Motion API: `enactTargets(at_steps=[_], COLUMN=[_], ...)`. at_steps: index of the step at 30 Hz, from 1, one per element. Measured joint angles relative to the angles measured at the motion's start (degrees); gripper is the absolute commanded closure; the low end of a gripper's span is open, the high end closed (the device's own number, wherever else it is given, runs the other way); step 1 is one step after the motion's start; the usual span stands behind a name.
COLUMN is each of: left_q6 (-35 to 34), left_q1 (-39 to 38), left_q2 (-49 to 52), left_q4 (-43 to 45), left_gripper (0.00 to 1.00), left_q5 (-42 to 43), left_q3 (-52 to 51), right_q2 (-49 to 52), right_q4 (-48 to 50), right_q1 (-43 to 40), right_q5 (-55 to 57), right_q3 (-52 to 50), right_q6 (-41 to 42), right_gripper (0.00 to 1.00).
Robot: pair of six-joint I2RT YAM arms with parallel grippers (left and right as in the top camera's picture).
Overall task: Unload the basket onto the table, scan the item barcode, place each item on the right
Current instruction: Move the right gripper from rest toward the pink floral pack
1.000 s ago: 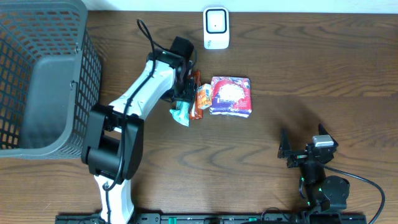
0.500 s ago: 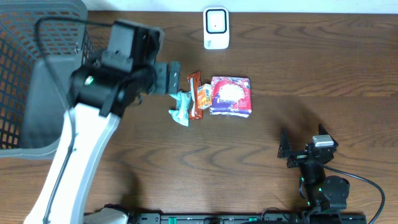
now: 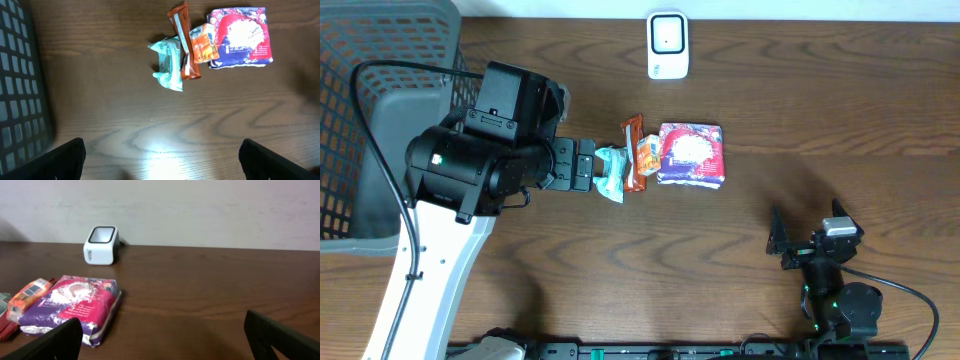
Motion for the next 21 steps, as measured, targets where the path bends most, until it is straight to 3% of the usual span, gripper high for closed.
enactTargets(at_steps=[4,9,13,21], left_q6=[0.0,0.0,0.0,0.0], left_q1=[0.0,0.0,0.0,0.0], left_q2=[0.0,0.0,0.0,0.0], left_q4=[0.0,0.0,0.0,0.0], left_gripper=[0.02,0.02,0.02,0.02], left_q5=[0.0,0.0,0.0,0.0], left_q3=[0.0,0.0,0.0,0.0], right_q2=[0.0,0.0,0.0,-0.1], right_q4=[2.8,3.8,7.9,36.5], right_q1=[0.0,0.0,0.0,0.0], right_q5=[-2.5,-19.6,-27.0,-26.4], right_q3=[0.0,-0.1,-0.1,0.1], right_q6=[1.9,15.2,25.8,36.6], right_gripper=[0.01,0.01,0.01,0.01])
